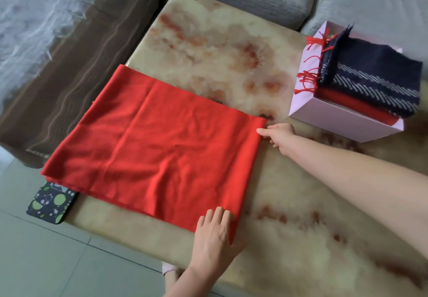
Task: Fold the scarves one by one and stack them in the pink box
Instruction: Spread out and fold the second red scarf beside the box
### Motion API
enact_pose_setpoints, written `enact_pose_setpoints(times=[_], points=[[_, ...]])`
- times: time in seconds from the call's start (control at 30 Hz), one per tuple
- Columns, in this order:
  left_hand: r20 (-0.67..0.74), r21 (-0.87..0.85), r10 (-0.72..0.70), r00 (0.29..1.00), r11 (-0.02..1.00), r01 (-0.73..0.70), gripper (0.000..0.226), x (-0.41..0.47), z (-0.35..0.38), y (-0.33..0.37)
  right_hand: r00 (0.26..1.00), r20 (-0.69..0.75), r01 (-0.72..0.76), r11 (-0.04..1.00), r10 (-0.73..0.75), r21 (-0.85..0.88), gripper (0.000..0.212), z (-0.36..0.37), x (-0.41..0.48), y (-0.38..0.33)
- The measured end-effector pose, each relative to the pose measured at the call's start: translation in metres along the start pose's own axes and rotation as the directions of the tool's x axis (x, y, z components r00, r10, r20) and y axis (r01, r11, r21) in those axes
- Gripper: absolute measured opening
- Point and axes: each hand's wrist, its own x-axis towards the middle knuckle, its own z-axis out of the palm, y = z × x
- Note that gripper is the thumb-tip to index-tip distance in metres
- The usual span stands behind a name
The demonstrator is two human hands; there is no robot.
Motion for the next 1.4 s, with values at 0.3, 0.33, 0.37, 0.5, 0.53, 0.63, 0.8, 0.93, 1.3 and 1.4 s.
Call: enact_pose_setpoints(times=[0.3, 0.33, 0.37, 0.5, 0.53, 0.63, 0.8, 0.93, 1.3, 1.4], points=[[-0.167, 0.007, -0.027, 0.986, 1.0, 0.028, 0.014, -0.008, 0.024, 0.004, 0.995, -0.076, -0.06, 0.996, 0.065, 0.067, 0.052, 0.005, 0.011, -0.002], [-0.168, 0.028, -0.023, 0.985, 0.999, 0.028, 0.012, -0.007, 0.024, 0.004, 0.994, -0.081, -0.067, 0.994, 0.073, 0.083, 0.055, 0.005, 0.013, -0.002], [-0.16, 0.047, -0.02, 0.987, 0.999, 0.027, 0.01, -0.006, 0.023, 0.004, 0.994, -0.078, -0.071, 0.992, 0.079, 0.105, 0.056, 0.005, 0.014, -0.002], [-0.107, 0.064, -0.013, 0.994, 0.998, 0.02, 0.011, 0.002, 0.016, 0.007, 0.997, -0.067, -0.041, 0.991, 0.049, 0.125, 0.04, 0.008, 0.017, -0.005], [-0.096, 0.065, -0.016, 0.995, 0.998, 0.022, 0.014, 0.003, 0.014, 0.007, 0.997, -0.073, -0.023, 0.992, 0.032, 0.123, 0.037, 0.008, 0.016, -0.005], [-0.081, 0.075, -0.01, 0.997, 0.997, 0.016, 0.02, 0.003, 0.01, 0.006, 0.996, -0.084, 0.02, 0.995, -0.011, 0.102, 0.029, 0.007, 0.014, -0.005], [-0.014, 0.071, -0.044, 0.999, 0.996, 0.045, 0.043, -0.002, 0.012, 0.007, 0.994, -0.104, 0.046, 0.996, -0.038, 0.079, 0.021, -0.002, 0.015, 0.001], [-0.08, -0.02, -0.065, 0.995, 0.998, 0.064, 0.007, -0.012, 0.018, 0.012, 0.993, -0.1, 0.075, 0.996, -0.069, 0.057, 0.019, -0.011, 0.013, 0.006], [-0.009, -0.56, -0.305, 0.952, 0.791, 0.248, 0.04, -0.026, 0.038, 0.09, 0.993, -0.099, 0.073, 0.994, -0.065, 0.077, 0.031, -0.09, 0.023, 0.049], [0.014, -0.601, -0.31, 0.951, 0.757, 0.255, 0.052, -0.027, 0.049, 0.121, 0.994, -0.1, 0.041, 0.997, -0.035, 0.061, 0.03, -0.123, 0.026, 0.07]])
